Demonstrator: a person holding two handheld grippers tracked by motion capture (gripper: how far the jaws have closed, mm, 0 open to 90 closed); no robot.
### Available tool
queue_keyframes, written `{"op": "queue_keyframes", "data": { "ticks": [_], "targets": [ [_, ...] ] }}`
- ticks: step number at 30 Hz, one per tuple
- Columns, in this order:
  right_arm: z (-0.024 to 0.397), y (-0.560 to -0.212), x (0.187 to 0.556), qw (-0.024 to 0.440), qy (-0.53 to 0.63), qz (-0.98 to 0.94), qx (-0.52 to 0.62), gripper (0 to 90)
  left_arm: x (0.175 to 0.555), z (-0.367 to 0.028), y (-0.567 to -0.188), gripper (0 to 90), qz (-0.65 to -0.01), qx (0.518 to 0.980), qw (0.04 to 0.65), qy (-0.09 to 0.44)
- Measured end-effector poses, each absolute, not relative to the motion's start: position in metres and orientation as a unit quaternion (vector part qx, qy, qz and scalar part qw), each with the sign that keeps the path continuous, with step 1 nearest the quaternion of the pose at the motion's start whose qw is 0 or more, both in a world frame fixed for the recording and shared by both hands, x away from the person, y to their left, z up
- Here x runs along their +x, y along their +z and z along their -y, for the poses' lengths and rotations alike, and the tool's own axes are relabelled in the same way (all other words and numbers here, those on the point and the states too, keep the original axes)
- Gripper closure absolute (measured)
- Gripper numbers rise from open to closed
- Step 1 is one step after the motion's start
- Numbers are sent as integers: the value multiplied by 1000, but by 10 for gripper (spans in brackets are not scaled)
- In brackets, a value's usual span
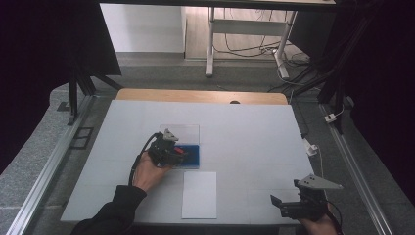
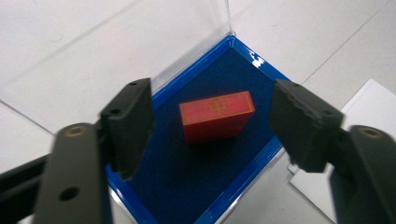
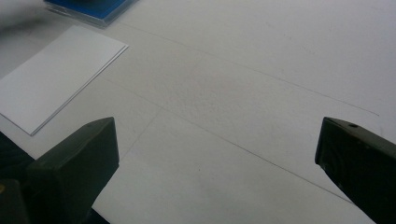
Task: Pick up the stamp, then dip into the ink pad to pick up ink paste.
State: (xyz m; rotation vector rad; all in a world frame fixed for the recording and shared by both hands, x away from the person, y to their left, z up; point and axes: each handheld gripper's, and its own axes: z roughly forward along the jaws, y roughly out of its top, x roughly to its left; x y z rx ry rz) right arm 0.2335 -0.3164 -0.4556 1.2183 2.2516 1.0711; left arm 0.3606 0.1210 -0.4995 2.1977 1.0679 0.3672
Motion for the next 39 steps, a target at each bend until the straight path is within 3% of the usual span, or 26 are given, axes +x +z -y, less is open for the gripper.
{"op": "queue_keyframes", "data": {
  "ticks": [6,8,39],
  "targets": [
    [316,-456,233,182,380,-798,430,0,361,-119,-500,462,-411,843,320,136],
    [316,-456,233,182,380,-798,430,0,361,-119,-500,571,-411,843,320,135],
    [314,-456,233,185,377,-803,422,0,358,-125,-478,577,-398,839,344,142]
  ]
}}
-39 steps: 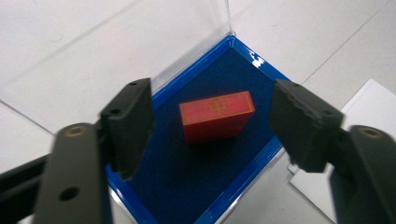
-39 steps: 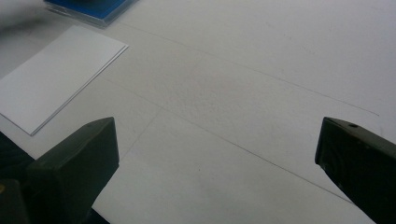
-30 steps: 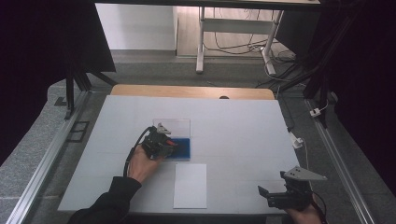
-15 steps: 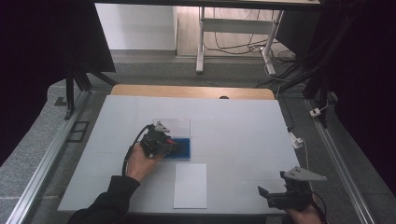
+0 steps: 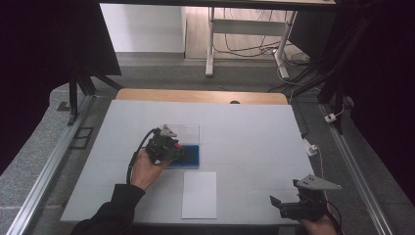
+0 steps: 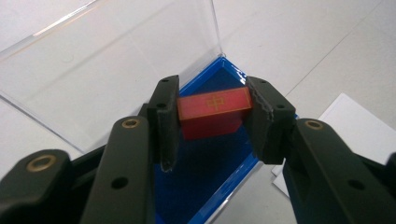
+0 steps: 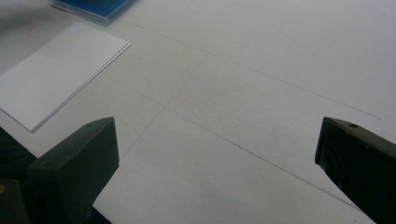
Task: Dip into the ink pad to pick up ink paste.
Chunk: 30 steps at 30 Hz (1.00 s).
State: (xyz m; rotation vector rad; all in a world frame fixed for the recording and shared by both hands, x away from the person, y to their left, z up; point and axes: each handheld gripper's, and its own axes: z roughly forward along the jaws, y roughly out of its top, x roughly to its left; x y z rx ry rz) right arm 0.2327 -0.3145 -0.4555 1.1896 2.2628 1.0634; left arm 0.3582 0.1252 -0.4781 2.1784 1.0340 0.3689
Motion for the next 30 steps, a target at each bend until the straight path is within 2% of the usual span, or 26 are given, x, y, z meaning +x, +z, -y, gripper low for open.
{"op": "queue_keyframes", "data": {
  "ticks": [15,24,30],
  "targets": [
    [314,-456,233,186,376,-804,422,0,369,-110,-491,578,-370,857,332,136],
    [314,-456,233,185,377,-804,421,0,375,-103,-500,579,-386,853,324,135],
    [314,-456,232,186,377,-804,420,0,373,-100,-502,581,-373,857,321,152]
  ]
}}
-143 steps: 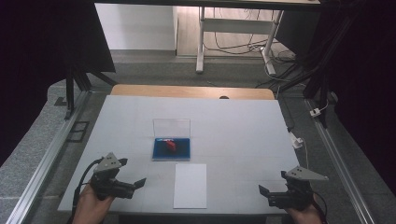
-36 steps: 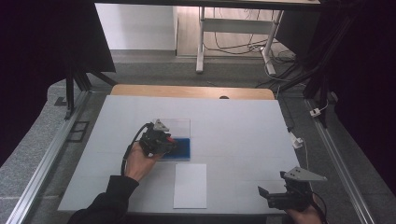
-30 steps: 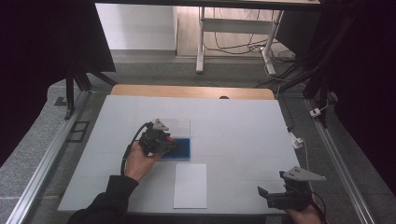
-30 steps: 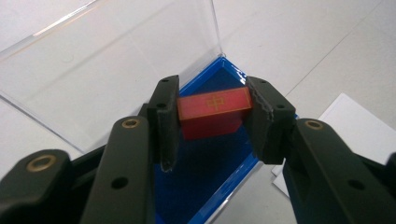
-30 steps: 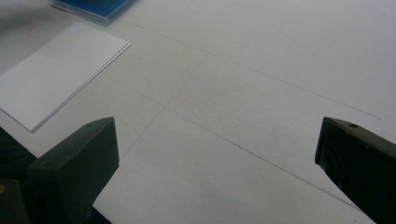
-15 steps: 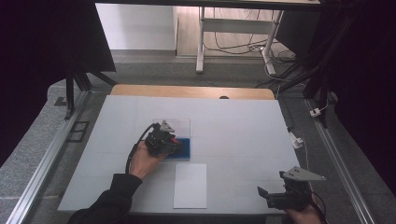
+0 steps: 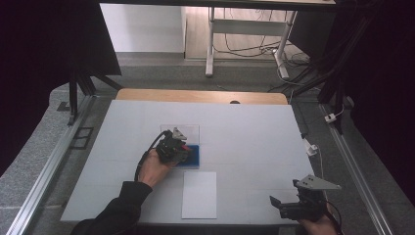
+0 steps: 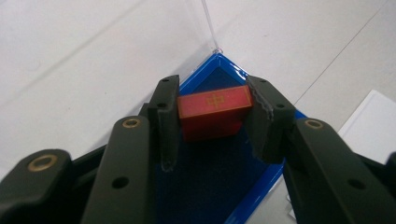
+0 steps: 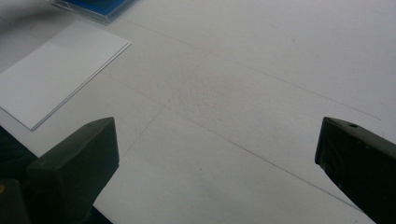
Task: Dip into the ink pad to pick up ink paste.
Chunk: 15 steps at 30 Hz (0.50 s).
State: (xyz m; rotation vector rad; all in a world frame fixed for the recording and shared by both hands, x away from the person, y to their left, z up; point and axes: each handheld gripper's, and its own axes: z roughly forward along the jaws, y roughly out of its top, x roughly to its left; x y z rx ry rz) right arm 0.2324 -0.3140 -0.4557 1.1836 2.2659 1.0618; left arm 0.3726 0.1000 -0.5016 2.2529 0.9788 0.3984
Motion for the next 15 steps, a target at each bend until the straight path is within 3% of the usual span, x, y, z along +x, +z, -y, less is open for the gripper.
{"op": "queue_keyframes", "data": {
  "ticks": [15],
  "targets": [
    [314,-456,232,185,376,-806,418,0,366,-92,-502,584,-374,858,303,178]
  ]
}}
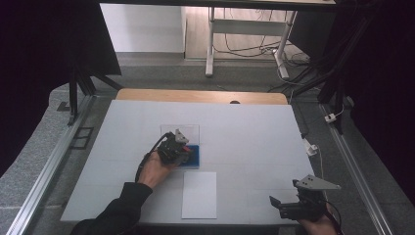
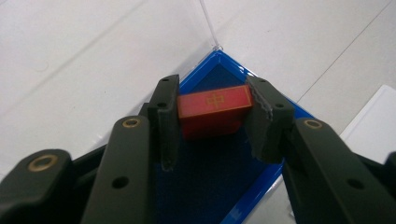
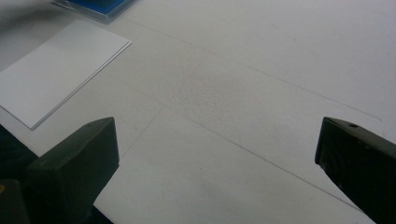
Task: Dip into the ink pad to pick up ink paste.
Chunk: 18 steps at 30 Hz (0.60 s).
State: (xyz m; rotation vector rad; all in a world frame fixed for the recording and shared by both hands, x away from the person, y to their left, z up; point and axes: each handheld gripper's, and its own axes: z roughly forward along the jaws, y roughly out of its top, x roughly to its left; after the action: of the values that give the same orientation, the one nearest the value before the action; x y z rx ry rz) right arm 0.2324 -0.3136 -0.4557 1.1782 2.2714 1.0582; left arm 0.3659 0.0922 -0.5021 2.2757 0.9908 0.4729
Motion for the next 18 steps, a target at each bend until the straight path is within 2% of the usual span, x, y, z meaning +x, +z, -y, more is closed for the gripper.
{"op": "queue_keyframes", "data": {
  "ticks": [3,10,18],
  "targets": [
    [313,-456,232,185,374,-807,417,0,365,-92,-502,585,-376,857,303,180],
    [313,-456,232,185,375,-807,417,0,372,-103,-504,585,-399,844,330,138],
    [313,-456,232,186,373,-807,418,0,367,-94,-503,585,-391,851,309,169]
  ]
}}
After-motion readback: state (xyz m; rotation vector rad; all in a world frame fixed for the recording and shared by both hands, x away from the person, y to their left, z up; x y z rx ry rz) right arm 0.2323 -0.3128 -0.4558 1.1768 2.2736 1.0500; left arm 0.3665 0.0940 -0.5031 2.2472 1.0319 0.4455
